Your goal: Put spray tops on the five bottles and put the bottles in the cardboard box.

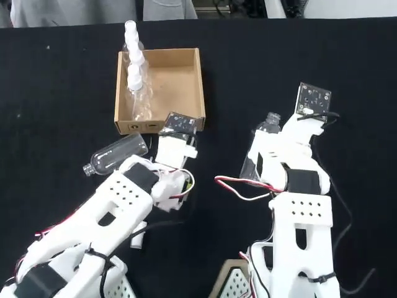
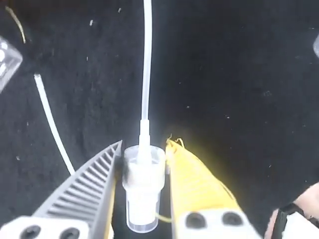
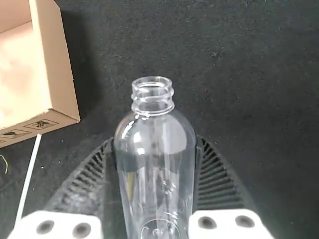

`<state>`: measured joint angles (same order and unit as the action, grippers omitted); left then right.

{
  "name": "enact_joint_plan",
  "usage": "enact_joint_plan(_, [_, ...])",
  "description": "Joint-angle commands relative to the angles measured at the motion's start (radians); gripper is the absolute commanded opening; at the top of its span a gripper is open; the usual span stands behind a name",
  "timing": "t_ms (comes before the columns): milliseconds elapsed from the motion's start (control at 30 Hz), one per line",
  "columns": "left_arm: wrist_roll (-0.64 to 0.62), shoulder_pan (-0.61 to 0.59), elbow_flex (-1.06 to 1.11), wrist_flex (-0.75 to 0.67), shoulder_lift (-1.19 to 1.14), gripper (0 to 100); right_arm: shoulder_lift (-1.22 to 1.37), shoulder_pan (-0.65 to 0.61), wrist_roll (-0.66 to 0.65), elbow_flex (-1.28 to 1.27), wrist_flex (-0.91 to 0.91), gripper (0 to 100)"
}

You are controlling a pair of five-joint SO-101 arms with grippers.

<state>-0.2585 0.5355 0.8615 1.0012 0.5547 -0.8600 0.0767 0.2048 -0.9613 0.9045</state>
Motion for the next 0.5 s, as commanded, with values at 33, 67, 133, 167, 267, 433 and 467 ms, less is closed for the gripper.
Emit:
enact_joint_plan(33, [-0.124, -0.099, -0.024, 0.041, 0.066, 3, -0.038, 0.017, 0.008, 0.039, -0.026, 5.7])
enact_joint_plan(67, [-0.152, -0.120, -0.024, 0.040, 0.075, 3, -0.038, 0.017, 0.008, 0.039, -0.026, 5.7])
enact_joint_plan(133, [-0.209, -0.154, -0.018, 0.041, 0.094, 3, -0.036, 0.017, 0.008, 0.039, -0.026, 5.7])
enact_joint_plan(167, [-0.235, -0.168, -0.018, 0.041, 0.103, 3, -0.036, 0.017, 0.008, 0.039, -0.026, 5.7])
enact_joint_plan(267, [-0.305, -0.200, 0.004, 0.041, 0.135, 3, -0.036, 0.017, 0.008, 0.039, -0.026, 5.7])
enact_joint_plan(433, [-0.416, -0.206, 0.044, 0.041, 0.201, 3, -0.038, 0.017, 0.006, 0.033, -0.028, 5.7])
enact_joint_plan(467, [-0.437, -0.206, 0.053, 0.040, 0.216, 3, -0.041, 0.017, 0.006, 0.028, -0.035, 5.7])
